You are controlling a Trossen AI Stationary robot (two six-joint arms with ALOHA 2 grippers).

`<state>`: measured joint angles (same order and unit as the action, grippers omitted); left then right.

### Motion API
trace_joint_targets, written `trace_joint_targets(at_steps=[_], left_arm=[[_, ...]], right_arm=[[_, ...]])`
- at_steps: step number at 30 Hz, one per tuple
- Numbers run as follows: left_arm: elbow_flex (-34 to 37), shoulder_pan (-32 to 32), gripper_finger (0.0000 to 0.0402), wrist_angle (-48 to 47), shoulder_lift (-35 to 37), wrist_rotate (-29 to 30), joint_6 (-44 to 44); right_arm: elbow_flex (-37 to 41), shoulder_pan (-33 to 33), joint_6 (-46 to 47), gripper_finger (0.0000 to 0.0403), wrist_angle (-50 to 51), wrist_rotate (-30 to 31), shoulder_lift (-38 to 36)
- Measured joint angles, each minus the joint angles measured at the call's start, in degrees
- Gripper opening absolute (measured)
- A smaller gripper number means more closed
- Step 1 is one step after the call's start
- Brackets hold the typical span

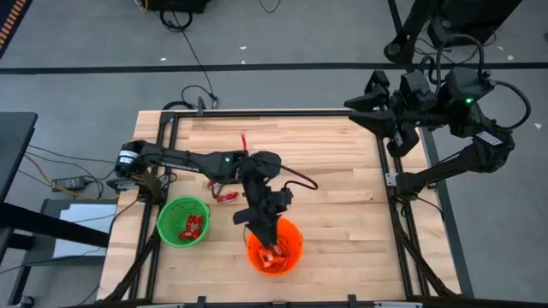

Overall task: Sort candy by brand, put in halloween buckets
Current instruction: Put the red chocolate into the green bucket

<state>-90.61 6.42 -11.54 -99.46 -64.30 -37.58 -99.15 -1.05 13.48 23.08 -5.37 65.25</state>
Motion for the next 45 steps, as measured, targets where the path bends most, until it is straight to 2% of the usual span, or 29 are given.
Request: trace_joint_targets(at_steps=[4, 8, 15, 19, 25, 30, 34, 39, 45], left_arm=[[0.0, -1.7, 0.0186, 0.0, 4.1, -0.5, 1.4], [0.0, -6.1, 0.0186, -1.3, 9.1, -0.3, 1.3], [0.0, -14.7, 0.0186, -8.3, 19.0, 5.4, 6.1], [0.0, -19.2, 0.0186, -16.7, 24.6, 14.2, 13.4], [-0.1, -22.5, 0.0186, -31.0, 31.9, 38.9, 24.6], [-0.1, -22.5, 0.0186, -36.7, 34.6, 51.6, 25.4], [-0.1, -22.5, 0.0186, -44.0, 35.4, 61.9, 25.2], [0.0, -22.5, 0.0186, -52.4, 35.4, 67.1, 23.6], [0.0, -22.5, 0.0186, -53.9, 35.4, 68.4, 20.6]], right_arm=[[0.0, 1.7, 0.0, 0.0170, 0.9, 1.6, 0.0], [0.0, 3.1, -0.1, 0.0170, 1.2, 2.8, 0.3], [1.9, 4.3, 1.0, 0.0170, 1.1, 2.7, 2.7], [2.9, 4.3, 1.5, 0.0170, 1.0, 1.3, 5.6], [3.2, 2.4, 1.3, 0.0170, -0.1, 0.5, 11.1], [3.2, -1.6, 1.0, 0.0170, -1.5, -1.2, 15.5], [3.2, -5.7, 1.7, 0.0170, -2.2, -6.1, 20.2], [3.2, -9.5, 4.3, 0.0170, -6.4, -15.6, 27.1], [3.2, -12.3, 7.3, 0.0170, -15.3, -28.0, 36.5]])
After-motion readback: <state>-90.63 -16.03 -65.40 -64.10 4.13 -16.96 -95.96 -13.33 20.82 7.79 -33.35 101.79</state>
